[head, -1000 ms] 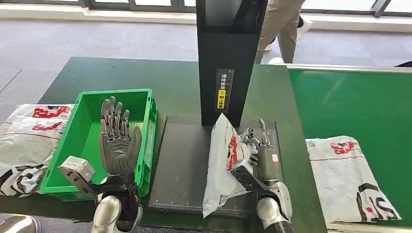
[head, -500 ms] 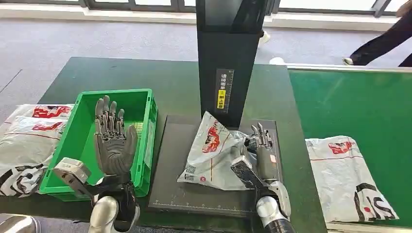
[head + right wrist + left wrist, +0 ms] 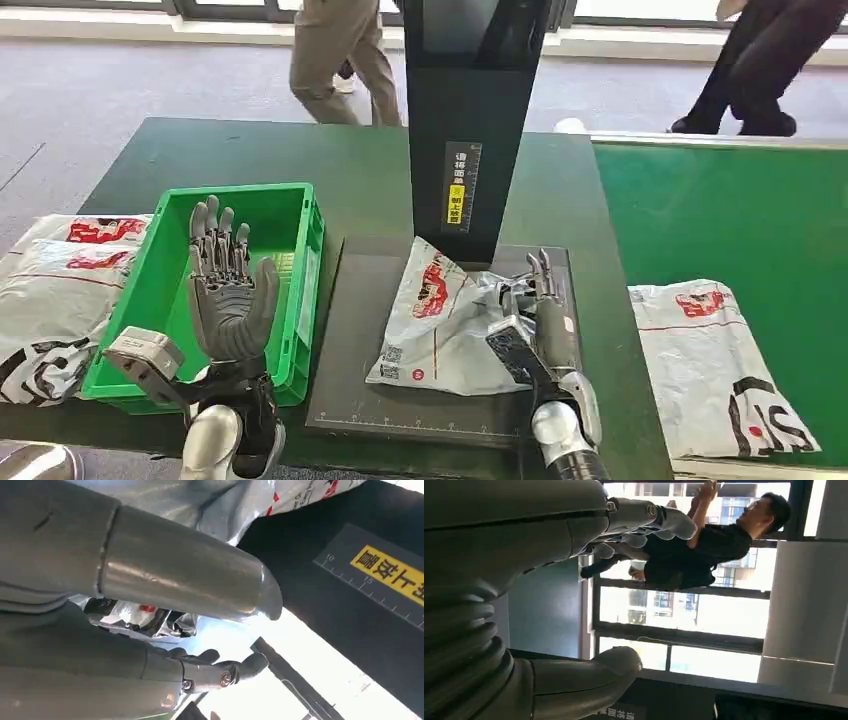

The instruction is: Moved the parcel from conveyor to table for the left to box.

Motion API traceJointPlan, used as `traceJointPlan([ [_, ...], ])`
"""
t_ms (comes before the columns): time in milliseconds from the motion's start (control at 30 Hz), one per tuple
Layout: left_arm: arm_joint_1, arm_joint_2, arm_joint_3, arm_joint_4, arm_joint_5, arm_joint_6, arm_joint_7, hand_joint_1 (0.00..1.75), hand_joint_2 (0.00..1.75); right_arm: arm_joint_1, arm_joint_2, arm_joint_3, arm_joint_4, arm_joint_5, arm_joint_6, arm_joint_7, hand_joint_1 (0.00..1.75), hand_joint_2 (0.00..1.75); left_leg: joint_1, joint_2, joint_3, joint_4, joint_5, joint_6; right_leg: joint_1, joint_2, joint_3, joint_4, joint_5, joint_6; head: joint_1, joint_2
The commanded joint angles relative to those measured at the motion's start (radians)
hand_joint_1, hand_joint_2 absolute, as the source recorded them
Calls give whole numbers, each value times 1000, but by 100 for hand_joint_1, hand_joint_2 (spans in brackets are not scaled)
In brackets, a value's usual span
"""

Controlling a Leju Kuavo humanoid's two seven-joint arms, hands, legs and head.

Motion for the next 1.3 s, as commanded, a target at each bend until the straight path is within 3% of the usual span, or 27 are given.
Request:
traceJointPlan([
  [33,74,-71,-4,38,-18,1,1,0,175,25,24,-75,-75,-51,8,-53,0,0,-1,2,5,-3,-1,1,-1,0,5,-3,-1,0,0,0],
  [433,36,-37,-77,125,-71,47,1,0,175,86,17,-92,-174,-159,-49,-155,0,0,-1,0,5,-3,-1,1,-1,-1,5,-4,-1,0,0,0],
  [633,-59,-5,-139,367,-209,88,1,0,175,110,-2,-31,-268,-225,-137,-155,0,0,-1,-2,5,-4,0,1,-1,-3,5,-4,0,0,0,0],
  [733,-59,-5,-139,367,-209,88,1,0,175,110,-2,-31,-268,-225,-137,-155,0,0,-1,-1,6,-5,0,1,-1,-3,6,-5,0,0,0,0],
  [833,-120,-27,-114,526,-329,87,1,0,175,119,-34,26,-303,-257,-237,-155,0,0,-1,0,5,-3,0,0,-1,-2,5,-4,0,0,0,0],
  [867,-139,-35,-105,570,-361,85,1,0,175,119,-44,43,-309,-272,-253,-155,0,175,-1,-1,4,-3,0,0,-1,-2,4,-3,0,0,0,0],
  [1033,-228,-69,-89,768,-485,111,1,0,175,111,-73,93,-364,-336,-330,-155,0,175,-1,-2,3,-2,1,1,-1,-4,4,-4,0,0,0,0],
  [1300,-279,-72,-191,824,-531,133,33,0,175,91,-76,89,-334,-338,-330,-155,0,175,0,-2,2,0,1,1,-1,-5,0,-2,0,0,0,0],
])
